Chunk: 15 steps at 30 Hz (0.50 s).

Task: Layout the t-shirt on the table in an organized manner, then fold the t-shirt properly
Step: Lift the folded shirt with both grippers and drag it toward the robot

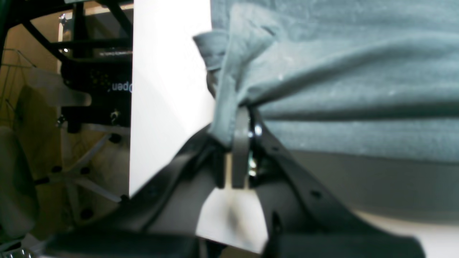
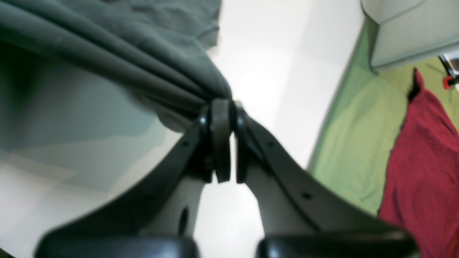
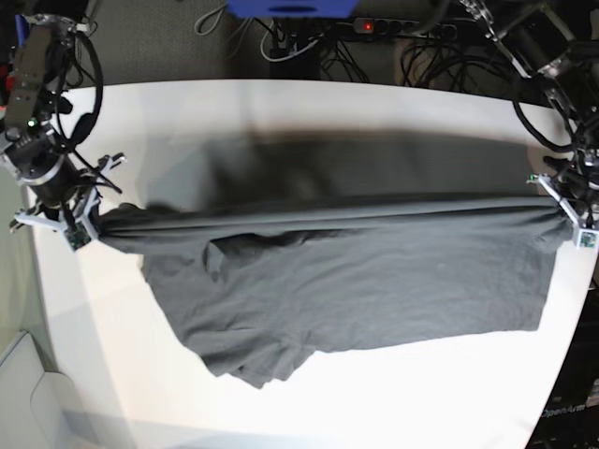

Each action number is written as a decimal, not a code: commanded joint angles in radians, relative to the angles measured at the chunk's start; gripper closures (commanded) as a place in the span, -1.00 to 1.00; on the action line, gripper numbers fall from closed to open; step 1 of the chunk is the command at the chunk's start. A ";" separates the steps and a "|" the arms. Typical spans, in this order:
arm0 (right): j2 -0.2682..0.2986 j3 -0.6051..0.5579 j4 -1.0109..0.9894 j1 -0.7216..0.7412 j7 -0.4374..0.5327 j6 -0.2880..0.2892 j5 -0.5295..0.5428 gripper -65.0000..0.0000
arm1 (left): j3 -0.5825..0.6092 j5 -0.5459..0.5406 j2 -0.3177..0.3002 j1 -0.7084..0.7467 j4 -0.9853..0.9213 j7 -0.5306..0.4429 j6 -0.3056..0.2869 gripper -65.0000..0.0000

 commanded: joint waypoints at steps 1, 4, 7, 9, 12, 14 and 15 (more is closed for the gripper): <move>0.017 0.016 0.014 -0.013 -0.005 -0.015 -0.023 1.00 | -0.006 0.025 -0.024 0.007 0.021 -0.002 0.021 0.99; 0.017 0.014 0.011 -0.059 -0.001 -0.015 -0.023 1.00 | -0.006 0.024 -0.015 0.052 0.020 -0.014 0.021 0.99; 0.017 0.010 0.010 -0.085 0.001 -0.015 -0.023 1.00 | -0.007 0.022 0.004 0.067 0.018 -0.037 0.019 0.99; 0.017 0.013 0.018 -0.082 -0.001 -0.015 -0.023 1.00 | -0.006 0.022 0.004 0.081 0.031 -0.042 0.019 0.99; 0.016 0.053 0.038 -0.036 -0.005 -0.015 -0.023 1.00 | -0.006 0.022 -0.007 0.079 0.064 -0.039 0.019 0.99; -0.004 0.097 0.038 -0.025 -0.005 -0.015 -0.023 1.00 | -0.007 0.022 -0.007 0.081 0.086 -0.039 0.019 0.99; -0.016 0.113 0.038 -0.025 -0.005 -0.015 -0.023 1.00 | -0.007 0.022 -0.007 0.084 0.089 -0.042 0.019 0.99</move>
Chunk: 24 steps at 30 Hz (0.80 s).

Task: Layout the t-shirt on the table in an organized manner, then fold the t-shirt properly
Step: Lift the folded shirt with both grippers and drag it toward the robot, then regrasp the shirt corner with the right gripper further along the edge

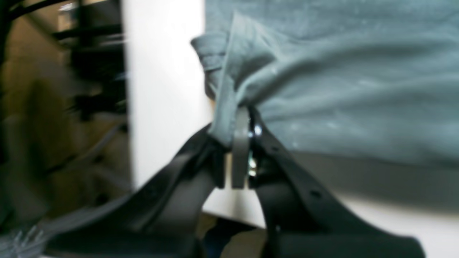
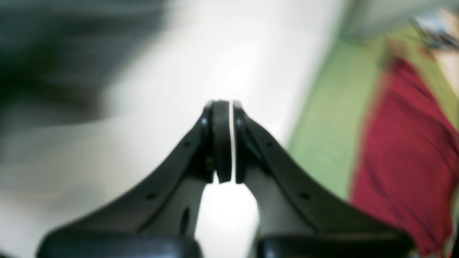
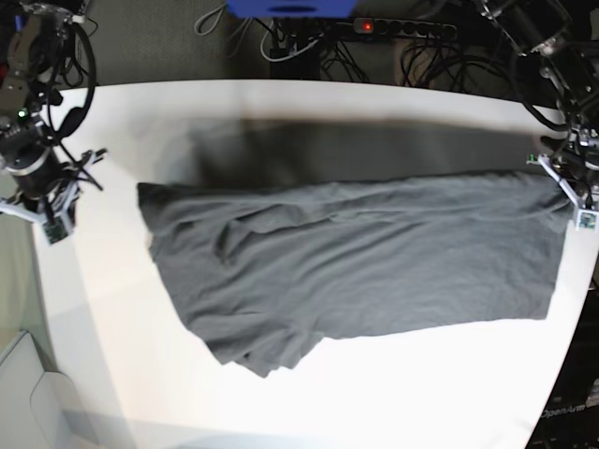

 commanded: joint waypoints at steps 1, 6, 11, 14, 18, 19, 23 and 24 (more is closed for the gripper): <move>-0.005 0.007 0.013 -0.009 0.009 0.003 0.013 1.00 | -0.002 -0.008 -0.010 -0.006 0.019 -0.018 0.000 0.99; -0.016 0.008 0.012 -0.100 0.015 0.003 0.015 1.00 | -0.004 -0.055 -0.007 0.035 -0.015 -0.021 0.000 0.99; -0.059 0.007 0.018 -0.164 0.015 0.003 0.018 1.00 | -0.001 -0.138 -0.014 0.077 -0.035 -0.021 0.000 0.99; -0.094 0.007 0.020 -0.186 0.010 0.003 0.018 1.00 | -0.001 -0.138 -0.014 0.080 -0.036 -0.021 0.000 0.99; -0.166 0.004 0.020 -0.187 0.009 0.003 0.015 0.99 | -0.001 -0.138 -0.014 0.080 -0.036 -0.021 0.000 0.99; -0.178 -0.007 0.020 -0.184 0.009 0.003 0.015 0.93 | 0.001 -0.137 -0.016 0.080 -0.036 -0.021 0.000 0.99; -0.194 -0.088 0.020 -0.183 0.004 0.003 0.015 0.52 | 0.007 -0.137 -0.016 0.077 -0.036 -0.021 0.000 0.99; -0.197 -0.117 0.020 -0.180 -0.013 0.003 0.015 0.39 | 0.007 -0.137 -0.016 0.077 -0.036 -0.021 0.000 0.99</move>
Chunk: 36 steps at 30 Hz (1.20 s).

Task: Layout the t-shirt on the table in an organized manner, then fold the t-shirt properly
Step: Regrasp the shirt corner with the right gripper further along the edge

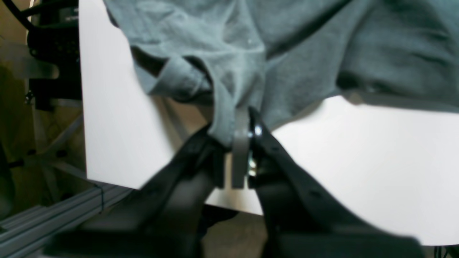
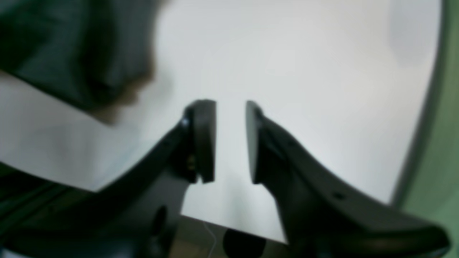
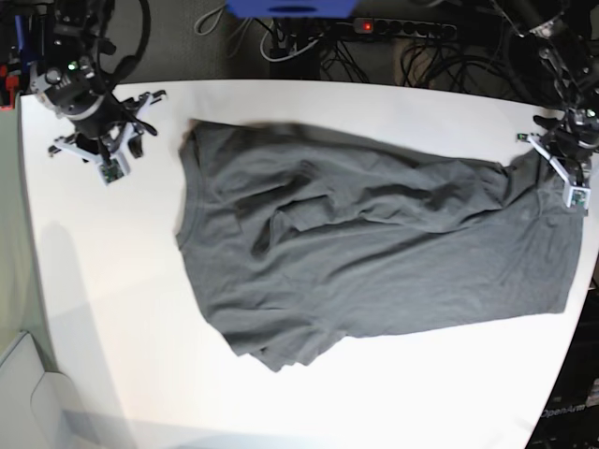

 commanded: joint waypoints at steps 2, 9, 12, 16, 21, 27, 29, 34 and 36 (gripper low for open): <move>-0.006 -0.045 0.020 0.040 -0.036 -0.004 0.010 0.18 | -0.002 -0.006 -0.020 -0.010 0.016 -0.015 0.004 0.99; -0.044 -0.070 0.014 0.216 -0.268 -0.004 0.010 -0.12 | -0.002 -0.006 -0.018 -0.012 0.016 -0.015 0.004 0.99; -0.047 -0.071 0.013 0.261 -0.331 -0.004 0.010 -0.12 | -0.002 -0.006 -0.020 -0.012 0.016 -0.015 0.004 0.99; -0.081 -0.097 0.013 0.294 -0.380 -0.004 0.010 -0.12 | -0.002 -0.010 -0.020 -0.013 0.016 -0.015 0.004 0.99; -0.124 -0.156 0.010 0.305 -0.398 -0.004 0.010 -0.12 | -0.002 -0.013 -0.020 -0.016 0.016 -0.015 0.004 0.99; -0.159 -0.157 -0.078 0.325 -0.395 -0.004 0.010 -0.12 | -0.002 -0.006 -0.020 -0.035 0.016 -0.015 0.004 0.99; -0.159 -0.156 -0.121 0.328 -0.391 -0.004 0.010 -0.12 | -0.002 -0.006 -0.020 -0.033 0.016 -0.015 0.004 0.99; -0.171 -0.156 -0.182 0.353 -0.389 -0.004 0.010 -0.12 | -0.002 -0.006 -0.020 -0.035 0.016 -0.015 0.004 0.99; -0.176 -0.156 -0.190 0.356 -0.389 -0.004 0.010 -0.12 | -0.002 -0.006 -0.020 -0.036 0.016 -0.015 0.004 0.99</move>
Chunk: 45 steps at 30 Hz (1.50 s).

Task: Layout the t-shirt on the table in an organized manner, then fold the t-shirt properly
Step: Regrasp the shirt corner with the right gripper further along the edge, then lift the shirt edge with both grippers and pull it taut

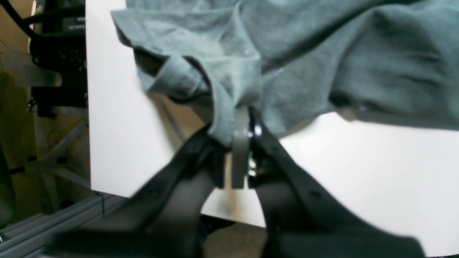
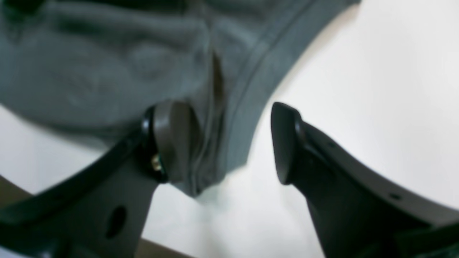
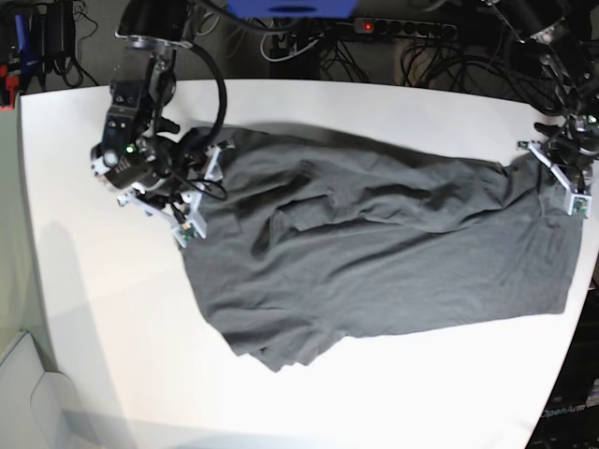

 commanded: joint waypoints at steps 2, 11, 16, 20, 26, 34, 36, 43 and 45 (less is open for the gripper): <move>-0.012 -0.001 0.014 0.010 0.011 -0.003 0.014 -0.12 | -0.004 -0.005 -0.018 -0.009 0.016 -0.015 0.004 0.99; -0.022 -0.038 0.012 0.010 0.012 -0.003 0.014 -0.12 | -0.004 -0.005 -0.018 -0.009 0.016 -0.015 0.004 0.99; -0.031 -0.038 0.012 0.010 0.012 -0.003 0.016 -0.11 | -0.004 -0.005 -0.018 -0.023 0.016 -0.015 0.004 0.99; -0.031 -0.038 0.012 0.010 0.012 -0.003 0.016 -0.11 | -0.004 -0.005 -0.016 -0.023 0.016 -0.015 0.005 0.99; -0.031 -0.038 -0.049 0.009 0.012 -0.003 0.016 -0.11 | -0.004 -0.005 -0.013 -0.023 0.016 -0.015 0.005 0.99; -0.031 -0.038 -0.078 0.001 0.054 -0.003 0.017 0.46 | -0.004 -0.005 -0.012 -0.023 0.016 -0.015 0.005 0.99; -0.031 -0.038 -0.078 0.001 0.054 -0.003 0.017 0.77 | -0.004 -0.005 -0.012 -0.023 0.016 -0.015 0.005 0.99; -0.031 -0.034 -0.031 0.001 0.052 -0.003 0.017 1.00 | -0.004 -0.005 -0.012 -0.023 0.016 -0.015 0.005 0.99; -0.009 -0.032 0.011 -0.001 0.045 -0.003 0.017 1.00 | -0.004 -0.005 -0.013 -0.023 0.016 -0.015 0.005 0.99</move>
